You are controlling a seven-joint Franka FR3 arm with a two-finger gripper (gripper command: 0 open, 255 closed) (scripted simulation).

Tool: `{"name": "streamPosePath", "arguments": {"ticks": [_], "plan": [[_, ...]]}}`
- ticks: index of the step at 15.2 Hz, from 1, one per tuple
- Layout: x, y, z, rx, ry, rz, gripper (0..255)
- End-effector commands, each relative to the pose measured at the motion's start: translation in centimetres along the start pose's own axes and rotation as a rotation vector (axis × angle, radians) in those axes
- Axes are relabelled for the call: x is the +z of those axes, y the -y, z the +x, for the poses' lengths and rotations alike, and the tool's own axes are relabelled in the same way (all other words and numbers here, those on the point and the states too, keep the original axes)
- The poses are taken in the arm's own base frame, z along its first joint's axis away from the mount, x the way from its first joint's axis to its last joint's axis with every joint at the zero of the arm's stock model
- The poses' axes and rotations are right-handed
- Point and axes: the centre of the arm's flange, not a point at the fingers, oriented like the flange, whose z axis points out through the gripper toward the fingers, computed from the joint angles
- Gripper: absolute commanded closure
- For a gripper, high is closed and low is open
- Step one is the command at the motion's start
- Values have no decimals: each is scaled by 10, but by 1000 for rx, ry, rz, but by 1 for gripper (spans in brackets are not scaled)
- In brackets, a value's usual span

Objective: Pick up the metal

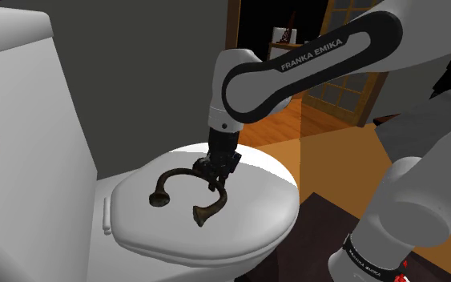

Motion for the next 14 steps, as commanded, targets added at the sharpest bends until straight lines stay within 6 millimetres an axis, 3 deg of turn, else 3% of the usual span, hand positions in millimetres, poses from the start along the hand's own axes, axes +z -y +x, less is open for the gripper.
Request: {"name": "streamPosePath", "arguments": {"ticks": [1,5,14], "plan": [[0,0,0,0,0,0,255],[0,0,-1,0,0,0,255],[-47,8,-5,0,0,0,255]]}}
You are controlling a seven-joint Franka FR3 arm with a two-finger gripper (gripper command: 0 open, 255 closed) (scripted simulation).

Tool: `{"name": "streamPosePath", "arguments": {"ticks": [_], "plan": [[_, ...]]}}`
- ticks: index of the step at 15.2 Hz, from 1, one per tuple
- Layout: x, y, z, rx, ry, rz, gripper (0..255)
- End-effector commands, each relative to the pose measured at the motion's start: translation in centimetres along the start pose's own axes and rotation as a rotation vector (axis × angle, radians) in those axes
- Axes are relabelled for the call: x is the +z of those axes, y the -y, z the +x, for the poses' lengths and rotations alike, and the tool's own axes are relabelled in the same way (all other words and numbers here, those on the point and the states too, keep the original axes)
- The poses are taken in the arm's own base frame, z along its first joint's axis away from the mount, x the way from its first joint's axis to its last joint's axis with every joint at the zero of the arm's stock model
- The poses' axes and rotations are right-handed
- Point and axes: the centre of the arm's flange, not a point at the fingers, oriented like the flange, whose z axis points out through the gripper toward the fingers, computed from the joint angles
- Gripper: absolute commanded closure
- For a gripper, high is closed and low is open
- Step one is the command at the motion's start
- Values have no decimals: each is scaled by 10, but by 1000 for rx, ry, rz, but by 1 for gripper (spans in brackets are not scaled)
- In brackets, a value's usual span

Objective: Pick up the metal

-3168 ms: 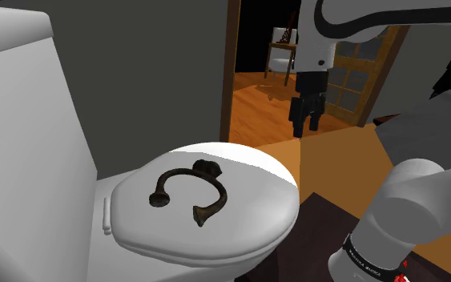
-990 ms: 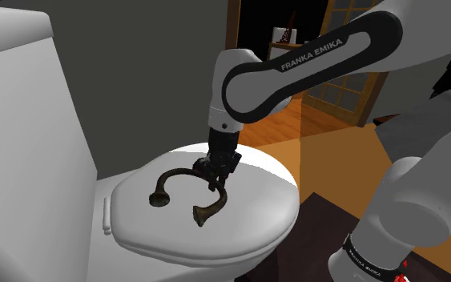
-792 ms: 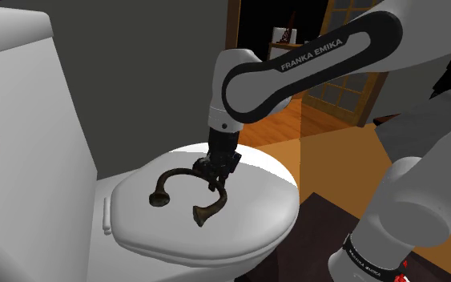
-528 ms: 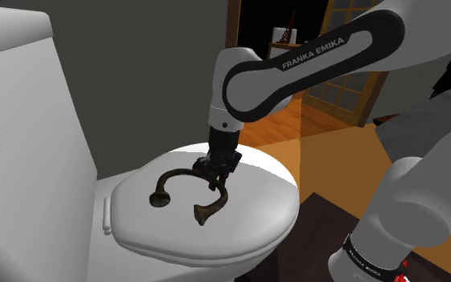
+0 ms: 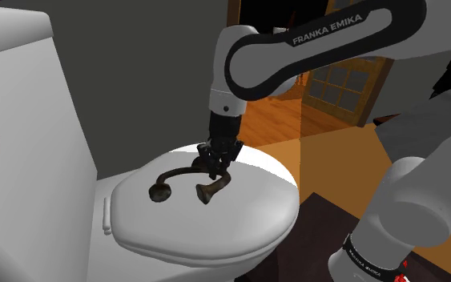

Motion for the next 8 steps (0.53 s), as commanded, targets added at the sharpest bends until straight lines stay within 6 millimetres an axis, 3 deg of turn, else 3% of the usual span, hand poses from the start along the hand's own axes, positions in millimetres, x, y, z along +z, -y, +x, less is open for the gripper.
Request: {"name": "streamPosePath", "arguments": {"ticks": [1,6,8], "plan": [[-11,2,-1,0,0,0,255],[-37,6,-3,0,0,0,255],[-38,6,-3,0,0,0,255]]}}
